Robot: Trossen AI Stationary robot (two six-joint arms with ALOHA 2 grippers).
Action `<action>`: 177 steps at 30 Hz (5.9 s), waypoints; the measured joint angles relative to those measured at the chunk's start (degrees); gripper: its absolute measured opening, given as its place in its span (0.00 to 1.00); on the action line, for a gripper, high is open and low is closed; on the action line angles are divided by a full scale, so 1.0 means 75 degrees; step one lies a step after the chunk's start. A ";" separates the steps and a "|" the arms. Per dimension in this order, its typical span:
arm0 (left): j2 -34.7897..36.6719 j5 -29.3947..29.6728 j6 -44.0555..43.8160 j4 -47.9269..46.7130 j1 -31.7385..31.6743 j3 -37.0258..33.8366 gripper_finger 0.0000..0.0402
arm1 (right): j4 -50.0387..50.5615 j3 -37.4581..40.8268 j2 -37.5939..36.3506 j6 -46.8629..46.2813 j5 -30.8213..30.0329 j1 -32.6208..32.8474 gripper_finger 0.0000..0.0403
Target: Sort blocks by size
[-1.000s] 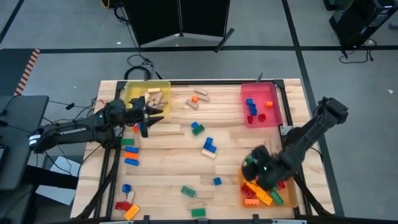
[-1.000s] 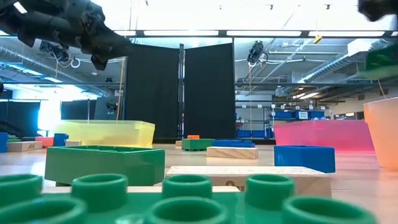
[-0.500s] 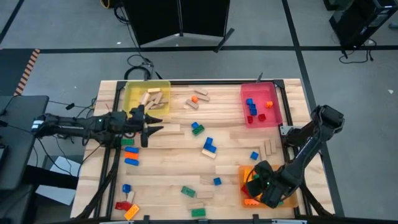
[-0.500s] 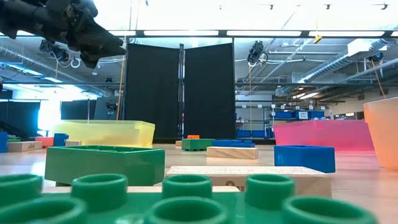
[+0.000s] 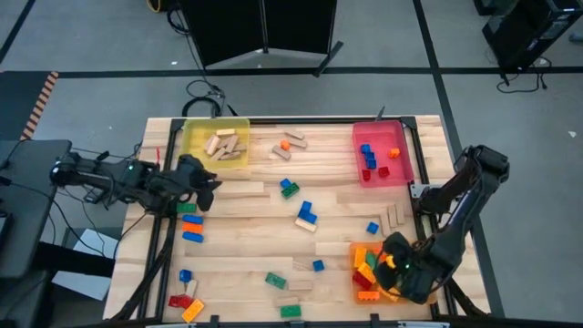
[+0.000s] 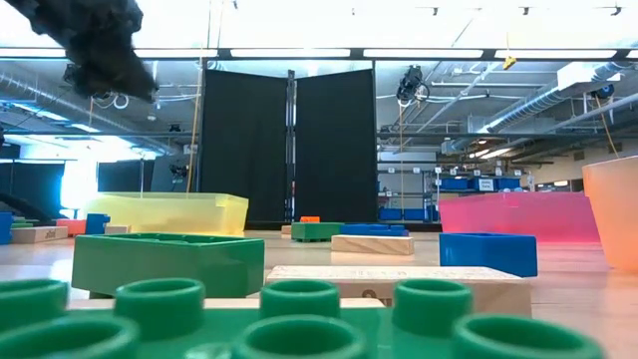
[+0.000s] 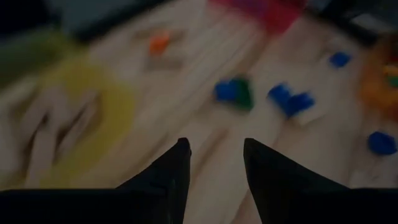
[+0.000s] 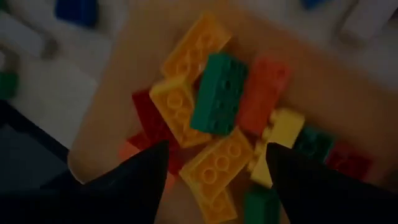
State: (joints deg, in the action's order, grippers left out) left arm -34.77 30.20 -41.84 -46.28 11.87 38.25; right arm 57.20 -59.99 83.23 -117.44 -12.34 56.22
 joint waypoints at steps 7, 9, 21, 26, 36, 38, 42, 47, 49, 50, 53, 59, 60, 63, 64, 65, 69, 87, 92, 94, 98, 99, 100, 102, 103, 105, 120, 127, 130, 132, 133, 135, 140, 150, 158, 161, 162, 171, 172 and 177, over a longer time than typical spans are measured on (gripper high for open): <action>-0.0980 -0.1174 -0.2334 -0.2853 0.0129 0.0506 0.39 | 0.1025 -0.0002 -0.0754 0.0512 -0.1197 0.0043 0.63; -0.1244 -0.1659 -0.2616 -0.3007 0.0127 0.0471 0.39 | 0.1251 -0.0002 -0.0915 0.0702 -0.1426 0.0016 0.61; -0.2699 -0.3828 -0.2675 -0.2557 0.0126 0.0389 0.40 | 0.1745 -0.0003 -0.1166 0.1269 -0.1638 -0.0179 0.58; -0.3282 -0.4588 -0.2241 -0.2564 0.0126 0.0389 0.47 | 0.1530 -0.0002 -0.1120 0.1272 -0.1638 -0.0180 0.57; -0.4210 -0.3633 -0.2083 -0.2666 0.0058 0.0383 0.70 | 0.1070 -0.0005 -0.1117 0.1235 -0.1942 -0.0209 0.52; -0.4363 -0.3431 -0.2529 -0.2816 -0.0097 0.0381 0.72 | 0.1052 -0.0002 -0.1117 0.1232 -0.2035 -0.0209 0.52; -0.4646 -0.3207 -0.2651 -0.2656 -0.0609 0.0254 0.73 | 0.1033 -0.0002 -0.1117 0.1232 -0.2315 -0.0243 0.51; -0.4776 -0.3473 -0.2603 -0.1850 -0.1355 -0.0343 0.73 | 0.0784 -0.0002 -0.1117 0.1316 -0.2419 -0.0370 0.51; -0.4776 -0.3498 -0.2632 -0.1827 -0.1610 -0.0583 0.73 | 0.0601 -0.0002 -0.1117 0.1442 -0.2422 -0.0397 0.51; -0.4773 -0.3495 -0.2631 -0.1742 -0.1733 -0.0664 0.73 | 0.0523 -0.0002 -0.1117 0.1499 -0.2422 -0.0411 0.50; -0.4767 -0.3530 -0.2614 -0.1306 -0.2009 -0.0915 0.73 | 0.0339 -0.0003 -0.1117 0.1681 -0.2427 -0.0428 0.50; -0.4712 -0.4169 -0.2895 -0.0488 -0.2453 -0.1396 0.73 | 0.0226 -0.0005 -0.1117 0.1748 -0.2434 -0.0425 0.48; -0.4725 -0.4263 -0.2947 -0.0484 -0.2490 -0.1404 0.73 | 0.0204 -0.0005 -0.1117 0.1780 -0.2434 -0.0425 0.48; -0.4731 -0.4339 -0.3047 -0.0424 -0.2497 -0.1365 0.71 | 0.0192 -0.0005 -0.1114 0.1879 -0.2439 -0.0425 0.48; -0.4740 -0.4347 -0.3014 -0.0419 -0.2488 -0.1330 0.69 | 0.0194 -0.0005 -0.1111 0.1906 -0.2451 -0.0425 0.48; -0.4748 -0.4346 -0.2922 -0.0405 -0.2481 -0.1283 0.67 | 0.0202 -0.0005 -0.1111 0.1937 -0.2477 -0.0425 0.48; -0.4779 -0.4337 -0.2606 0.0131 -0.2467 -0.1058 0.58 | 0.0202 -0.0005 -0.1111 0.2135 -0.2617 -0.0425 0.48; -0.5369 -0.4719 -0.3093 0.2176 -0.2469 -0.0995 0.13 | 0.0194 -0.0005 -0.1111 0.3073 -0.2690 -0.0425 0.48; -0.5379 -0.5115 -0.3258 0.2671 -0.2462 -0.1001 0.02 | 0.0197 -0.0005 -0.1111 0.3478 -0.2687 -0.0425 0.48; -0.5379 -0.5472 -0.3264 0.2917 -0.2455 -0.1001 0.02 | 0.0200 -0.0005 -0.1111 0.3638 -0.2687 -0.0425 0.48; -0.5376 -0.5999 -0.3181 0.3944 -0.2341 -0.1001 0.08 | 0.0202 -0.0005 -0.1111 0.3920 -0.2684 -0.0425 0.48; -0.5376 -0.6096 -0.3075 0.4250 -0.2311 -0.1001 0.10 | 0.0202 -0.0005 -0.1111 0.3967 -0.2684 -0.0425 0.48; -0.5376 -0.6212 -0.2975 0.4541 -0.2282 -0.1001 0.11 | 0.0202 -0.0005 -0.1111 0.4020 -0.2684 -0.0425 0.48; -0.5373 -0.6280 -0.2659 0.5032 -0.2266 -0.0998 0.14 | 0.0202 -0.0005 -0.1111 0.4076 -0.2684 -0.0425 0.48; -0.5373 -0.6277 -0.2563 0.5192 -0.2269 -0.0997 0.15 | 0.0202 -0.0005 -0.1111 0.4088 -0.2684 -0.0425 0.48; -0.5373 -0.6266 -0.2353 0.5417 -0.2275 -0.0995 0.18 | 0.0202 -0.0005 -0.1111 0.4074 -0.2686 -0.0425 0.48; -0.5373 -0.6375 0.1920 0.5673 -0.2281 -0.0850 0.48 | 0.0011 -0.0005 -0.1111 0.2837 -0.2904 -0.1036 0.48; -0.5370 -0.5823 0.5079 0.3332 -0.2257 0.0302 0.53 | -0.0472 -0.0005 -0.1111 0.2871 -0.3361 -0.1703 0.48; -0.5364 -0.5180 0.6298 0.1925 -0.2178 0.0693 0.54 | -0.0635 -0.0005 -0.1111 0.2904 -0.3384 -0.2014 0.48; -0.5364 -0.5022 0.6880 0.1193 -0.2167 0.0785 0.55 | -0.0808 -0.0005 -0.1111 0.3092 -0.3391 -0.2218 0.48; -0.5364 -0.4998 0.7102 0.0908 -0.2167 0.0786 0.55 | -0.0900 -0.0005 -0.1111 0.3197 -0.3410 -0.2311 0.48; -0.5364 -0.4955 0.7516 0.0515 -0.2167 0.0688 0.55 | -0.1134 -0.0005 -0.1111 0.3464 -0.3459 -0.2505 0.48; -0.5364 -0.3950 0.8349 0.0157 -0.2164 0.0427 0.55 | -0.1779 -0.0005 -0.1111 0.4266 -0.3642 -0.2915 0.48; -0.5521 -0.3160 0.9641 0.0561 -0.2170 -0.0346 0.55 | -0.2402 -0.0005 -0.1111 0.5198 -0.3637 -0.3332 0.48; -0.5673 -0.2571 0.9734 0.1008 -0.2170 -0.0259 0.55 | -0.2456 -0.0002 -0.1111 0.5286 -0.3537 -0.3345 0.48; -0.5670 -0.2994 0.9492 0.0936 -0.2167 -0.0170 0.55 | -0.2448 -0.0002 -0.1111 0.5297 -0.3405 -0.3345 0.48; -0.5673 -0.3334 0.9318 0.0901 -0.2170 -0.0173 0.55 | -0.2448 -0.0002 -0.1111 0.5325 -0.3382 -0.3345 0.48; -0.5673 -0.3816 0.8424 0.0606 -0.1788 -0.0130 0.54 | -0.2444 -0.0002 -0.1111 0.5672 -0.3346 -0.3316 0.48; -0.5670 -0.3557 0.8420 0.0553 -0.1751 -0.0080 0.54 | -0.2443 -0.0002 -0.1111 0.5719 -0.3346 -0.3316 0.48; -0.5670 -0.2498 0.8517 0.0643 -0.1716 0.0243 0.54 | -0.2438 -0.0002 -0.1111 0.5888 -0.3340 -0.3316 0.48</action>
State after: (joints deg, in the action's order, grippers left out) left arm -77.30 11.47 22.03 -41.46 -1.00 40.07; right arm 38.92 -60.01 74.89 -73.28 -37.39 31.35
